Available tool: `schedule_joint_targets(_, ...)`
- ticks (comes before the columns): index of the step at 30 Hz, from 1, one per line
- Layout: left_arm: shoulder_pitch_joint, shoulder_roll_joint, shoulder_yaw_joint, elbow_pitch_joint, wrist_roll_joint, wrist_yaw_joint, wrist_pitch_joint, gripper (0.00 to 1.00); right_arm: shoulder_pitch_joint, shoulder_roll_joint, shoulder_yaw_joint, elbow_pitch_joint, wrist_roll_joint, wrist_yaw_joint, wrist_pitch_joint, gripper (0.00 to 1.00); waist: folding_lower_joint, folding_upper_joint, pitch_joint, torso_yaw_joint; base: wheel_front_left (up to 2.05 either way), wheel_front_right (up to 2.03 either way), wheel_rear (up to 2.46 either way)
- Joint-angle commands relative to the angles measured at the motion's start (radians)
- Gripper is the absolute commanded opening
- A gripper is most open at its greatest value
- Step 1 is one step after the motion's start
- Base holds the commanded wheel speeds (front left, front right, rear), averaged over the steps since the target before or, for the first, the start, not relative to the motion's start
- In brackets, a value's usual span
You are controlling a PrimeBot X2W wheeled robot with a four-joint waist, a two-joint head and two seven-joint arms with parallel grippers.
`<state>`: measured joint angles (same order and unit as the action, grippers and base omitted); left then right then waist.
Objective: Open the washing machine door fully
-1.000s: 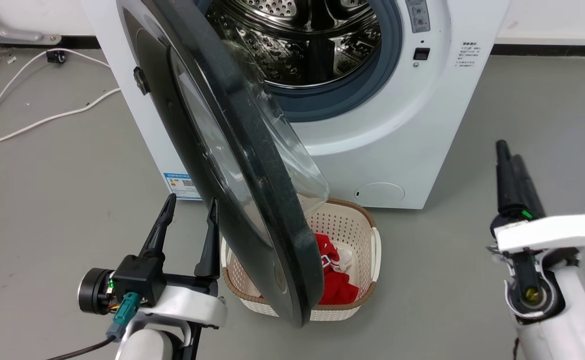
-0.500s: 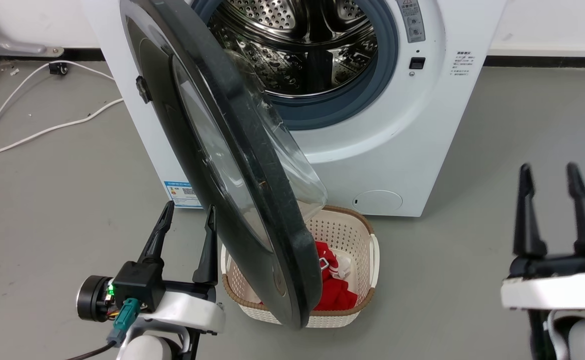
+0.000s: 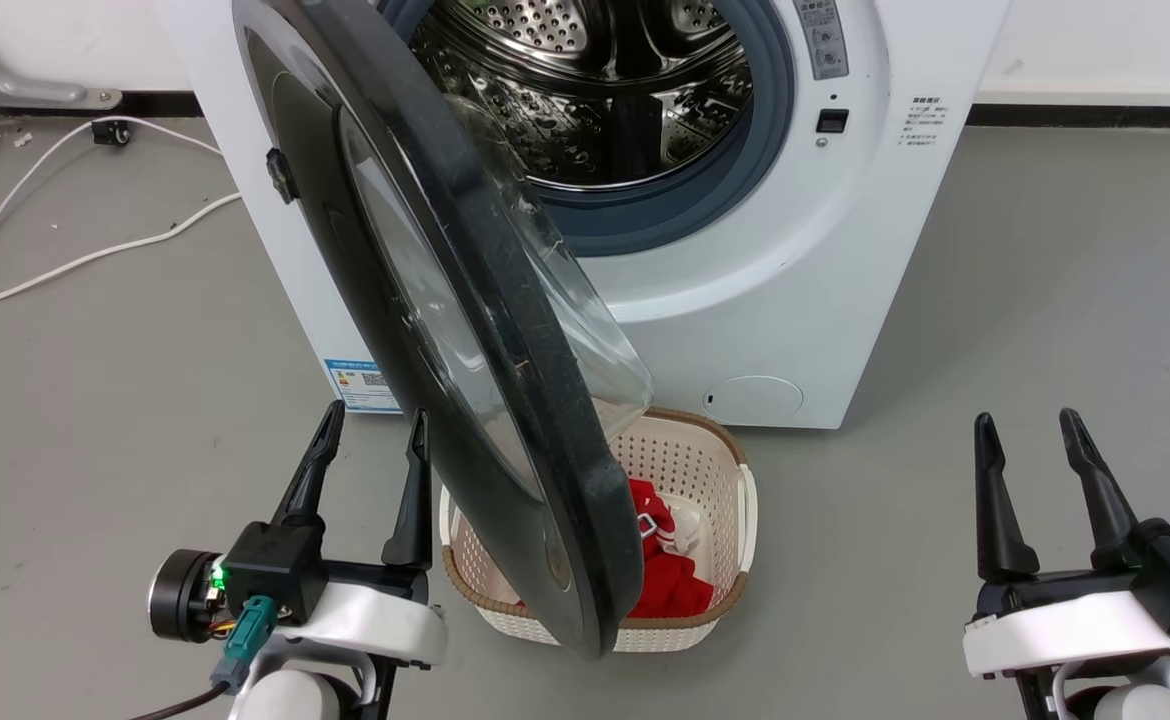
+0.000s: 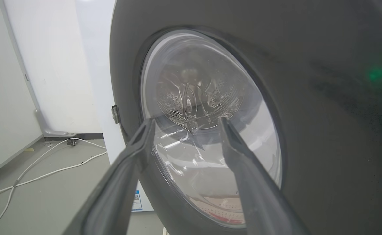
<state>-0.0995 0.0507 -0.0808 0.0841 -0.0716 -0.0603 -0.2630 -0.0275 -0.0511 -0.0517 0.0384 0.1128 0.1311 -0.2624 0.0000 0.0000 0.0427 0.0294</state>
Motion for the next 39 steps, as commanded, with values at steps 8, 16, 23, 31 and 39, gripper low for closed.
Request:
schedule_joint_targets(8,-0.006,-0.001,0.004,0.001,0.001,-0.001,-0.003,1.0,-0.025,0.002,0.008,0.023,-0.006,-0.001,-0.002,1.0,0.0,0.0,0.004,-0.002,0.0,0.0,0.0)
schedule_joint_targets(16,-0.006,-0.001,0.003,0.002,-0.003,-0.004,-0.003,0.0,-0.026,0.002,0.012,0.025,0.003,0.0,-0.002,1.0,0.0,0.0,0.003,-0.002,0.0,0.0,0.0)
schedule_joint_targets(23,-0.023,-0.001,0.009,-0.076,0.0,0.008,-0.003,0.0,-0.028,0.001,0.018,0.027,0.011,-0.001,-0.003,1.0,0.0,0.0,0.007,-0.003,0.0,0.0,0.0)
schedule_joint_targets(31,-0.061,-0.001,0.01,-0.32,0.021,0.017,-0.003,0.0,-0.028,0.002,0.021,0.029,0.022,-0.001,-0.002,1.0,0.0,0.0,0.008,0.0,0.0,0.0,0.0)
schedule_joint_targets(39,-0.105,-0.001,-0.04,-0.598,0.039,0.008,-0.002,0.0,-0.03,0.002,0.024,0.031,0.03,0.0,-0.002,1.0,0.0,0.0,0.009,-0.006,0.0,0.0,0.0)
